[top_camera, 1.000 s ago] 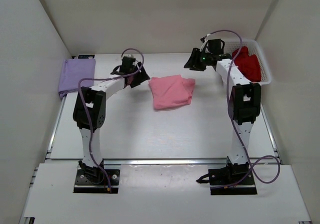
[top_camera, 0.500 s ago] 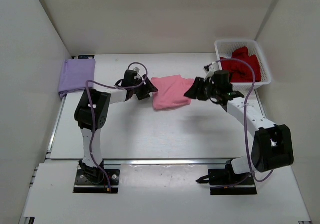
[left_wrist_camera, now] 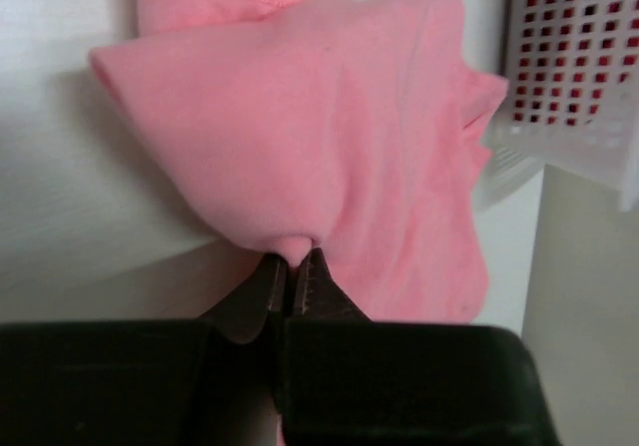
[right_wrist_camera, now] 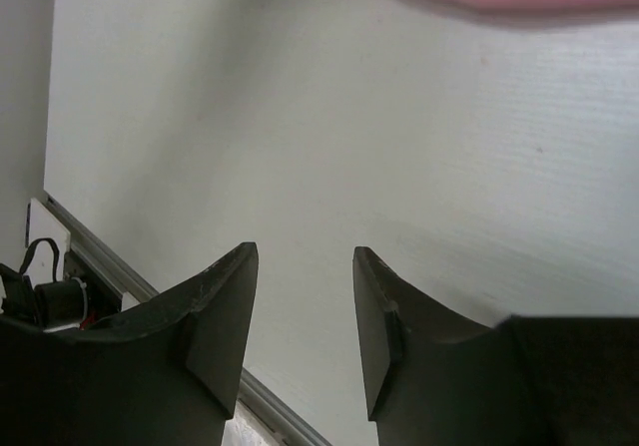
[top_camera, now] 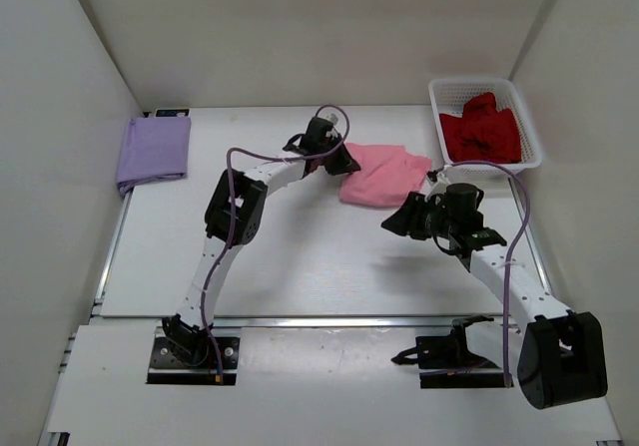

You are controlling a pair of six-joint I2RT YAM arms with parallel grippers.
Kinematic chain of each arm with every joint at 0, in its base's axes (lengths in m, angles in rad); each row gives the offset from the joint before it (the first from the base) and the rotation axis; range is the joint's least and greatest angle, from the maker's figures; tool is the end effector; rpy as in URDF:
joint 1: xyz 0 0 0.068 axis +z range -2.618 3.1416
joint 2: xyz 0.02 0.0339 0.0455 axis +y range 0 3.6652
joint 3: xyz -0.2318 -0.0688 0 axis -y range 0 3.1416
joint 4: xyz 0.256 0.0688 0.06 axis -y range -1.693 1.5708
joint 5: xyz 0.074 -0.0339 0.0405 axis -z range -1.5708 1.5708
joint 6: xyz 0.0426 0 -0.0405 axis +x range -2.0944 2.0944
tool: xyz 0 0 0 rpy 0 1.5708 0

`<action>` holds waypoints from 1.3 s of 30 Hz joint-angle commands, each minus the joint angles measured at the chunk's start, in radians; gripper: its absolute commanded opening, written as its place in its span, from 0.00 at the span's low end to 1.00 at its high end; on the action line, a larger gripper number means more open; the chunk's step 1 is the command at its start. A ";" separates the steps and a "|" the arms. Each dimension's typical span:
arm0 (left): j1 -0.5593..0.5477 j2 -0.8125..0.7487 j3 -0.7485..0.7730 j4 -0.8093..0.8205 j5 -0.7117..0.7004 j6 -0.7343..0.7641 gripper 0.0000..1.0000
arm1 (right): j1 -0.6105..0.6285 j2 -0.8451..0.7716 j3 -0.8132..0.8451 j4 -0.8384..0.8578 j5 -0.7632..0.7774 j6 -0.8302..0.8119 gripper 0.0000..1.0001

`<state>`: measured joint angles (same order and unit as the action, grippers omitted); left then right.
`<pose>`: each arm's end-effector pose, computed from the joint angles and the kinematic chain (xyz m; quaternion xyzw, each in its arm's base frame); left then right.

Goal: Fold and stack the t-shirts
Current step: Put the neatly folded tshirt into the corner of the board with the left arm, then grab crumpled tshirt from bin with the right arm

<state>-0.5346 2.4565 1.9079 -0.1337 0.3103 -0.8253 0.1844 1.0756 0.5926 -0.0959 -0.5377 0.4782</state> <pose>0.4564 -0.2854 0.1056 -0.0635 0.8923 -0.3755 0.2425 0.2486 0.0686 0.1912 -0.0009 0.8573 0.3701 0.3578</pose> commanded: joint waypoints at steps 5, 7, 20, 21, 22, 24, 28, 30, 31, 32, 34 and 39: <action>0.226 -0.025 0.365 -0.242 0.030 0.050 0.00 | -0.020 -0.013 -0.079 0.054 -0.048 0.014 0.42; 0.336 -0.098 0.350 -0.261 0.016 0.060 0.00 | -0.013 -0.003 -0.085 0.062 -0.054 0.014 0.42; 0.814 -0.766 -0.691 0.302 -0.053 -0.115 0.99 | 0.061 0.049 -0.111 0.153 -0.137 0.049 0.42; 0.806 -0.775 -0.731 0.295 -0.039 -0.109 0.99 | 0.066 0.047 -0.122 0.156 -0.131 0.054 0.42; 0.789 -0.781 -0.754 0.286 -0.037 -0.089 0.99 | 0.063 0.050 -0.120 0.157 -0.140 0.054 0.42; 0.736 -0.803 -0.792 0.273 -0.048 -0.060 0.98 | 0.066 0.034 -0.120 0.156 -0.137 0.056 0.42; 0.551 -0.854 -0.856 0.246 -0.082 -0.008 0.99 | 0.069 0.018 -0.112 0.114 -0.085 0.043 0.44; 0.419 -0.854 -0.828 0.177 -0.099 0.038 0.99 | 0.067 0.024 -0.109 0.111 -0.067 0.043 0.36; 0.380 -0.854 -0.804 0.134 -0.121 0.081 0.99 | 0.064 0.041 -0.094 0.096 -0.067 0.045 0.25; 0.301 -0.849 -0.776 0.099 -0.128 0.130 0.98 | 0.049 0.056 -0.090 0.099 -0.073 0.033 0.18; 0.179 -0.844 -0.723 -0.012 -0.256 0.219 0.99 | 0.027 0.072 -0.041 0.056 -0.081 0.037 0.00; -0.088 -0.609 -0.341 -0.492 -0.437 0.322 0.99 | 0.023 0.166 0.114 -0.027 0.112 0.014 0.00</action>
<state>-0.5362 1.7473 1.3544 -0.3099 0.0433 -0.6094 0.2070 1.1896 0.5961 -0.1017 -0.5541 0.5190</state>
